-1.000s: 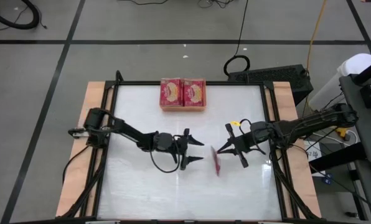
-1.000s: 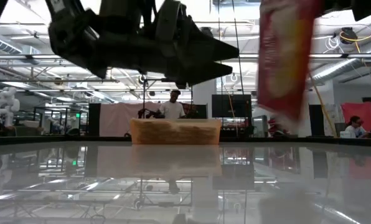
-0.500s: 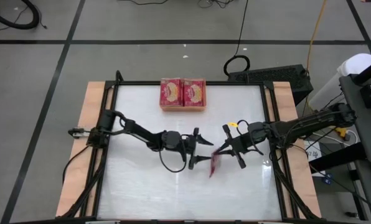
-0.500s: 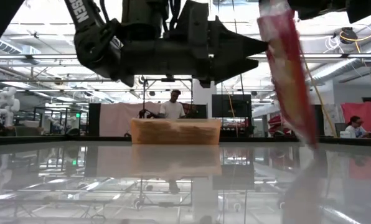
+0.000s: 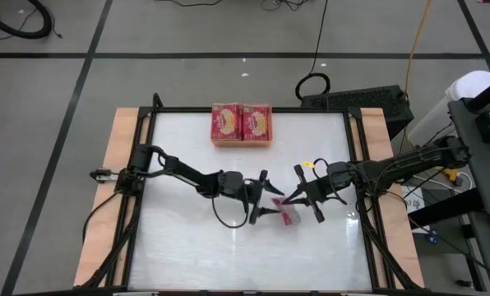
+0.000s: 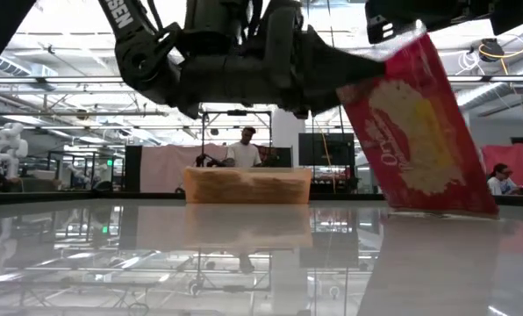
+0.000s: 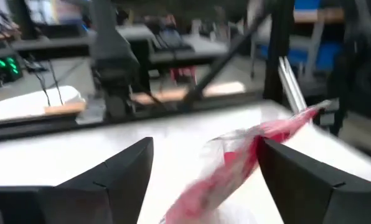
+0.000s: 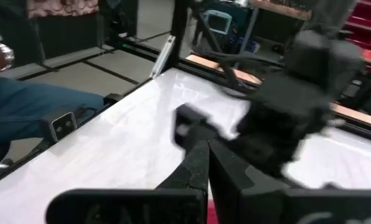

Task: Sort popcorn bags into baskets
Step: Put the red popcorn bag into the orange bin

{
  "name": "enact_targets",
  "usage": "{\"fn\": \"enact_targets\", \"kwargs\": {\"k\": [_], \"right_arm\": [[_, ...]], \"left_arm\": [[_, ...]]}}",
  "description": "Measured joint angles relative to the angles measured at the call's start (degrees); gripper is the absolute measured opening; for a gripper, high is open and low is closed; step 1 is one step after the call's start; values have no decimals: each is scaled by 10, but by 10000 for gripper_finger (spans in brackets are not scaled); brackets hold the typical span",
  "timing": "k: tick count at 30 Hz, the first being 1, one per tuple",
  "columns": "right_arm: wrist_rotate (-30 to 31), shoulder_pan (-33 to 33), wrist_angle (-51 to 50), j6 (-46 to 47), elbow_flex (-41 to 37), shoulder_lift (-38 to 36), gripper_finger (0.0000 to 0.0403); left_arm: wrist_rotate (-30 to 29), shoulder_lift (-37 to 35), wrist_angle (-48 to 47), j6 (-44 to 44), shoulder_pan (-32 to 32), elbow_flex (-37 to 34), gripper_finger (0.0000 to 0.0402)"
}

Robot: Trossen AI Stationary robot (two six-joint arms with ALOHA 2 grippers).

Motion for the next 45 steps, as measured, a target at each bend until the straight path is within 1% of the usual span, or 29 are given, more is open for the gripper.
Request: {"fn": "enact_targets", "kwargs": {"k": [2, 4, 7, 10, 11, 13, 16, 20, 22, 25, 28, 30, 32, 35, 39, 42, 45], "right_arm": [[14, 0, 1, 6, 0, 0, 0], [15, 0, 1, 12, 0, 0, 0], [21, 0, 0, 20, 0, 0, 0], [64, 0, -11, 58, 0, -4, 0], [84, 1, -18, 77, 0, -6, 0], [136, 7, -47, 114, 0, -12, 0], [232, 37, -100, 150, 0, -19, 7], [328, 95, -153, 162, 0, -25, 40], [358, 122, -172, 179, 0, -24, 66], [374, 154, -207, 214, 0, -24, 112], [428, 182, -250, 280, -1, -23, 156], [439, 192, -279, 323, 0, -24, 183], [442, 198, -296, 359, -2, -17, 206], [457, 202, -265, 380, -21, -1, 228], [496, 202, -179, 379, -54, 31, 234], [536, 196, -117, 379, -72, 52, 224], [565, 186, -71, 375, -84, 70, 194]], "left_arm": [[2, 0, -48, 28, -4, 12, 266], [1, 0, -83, 46, -7, 24, 230], [1, 0, -98, 72, -7, 30, 145], [4, 0, -106, 89, -6, 30, 38], [5, 0, -108, 85, -4, 30, 20], [6, 0, -108, 63, 1, 30, 15], [4, -8, -117, 20, 10, 30, 8], [-8, -49, -134, -79, 27, 30, 5], [-9, -72, -160, -106, 34, 31, 4], [-9, -99, -209, -128, 40, 30, 4], [-18, -122, -250, -134, 41, 30, 3], [-33, -125, -261, -136, 42, 31, 3], [-35, -122, -271, -147, 41, 30, 2], [-45, -122, -261, -163, 44, 30, 2], [-57, -122, -266, -175, 48, 30, 2], [-59, -122, -266, -179, 50, 30, 1], [-58, -122, -271, -182, 50, 30, 2]]}}
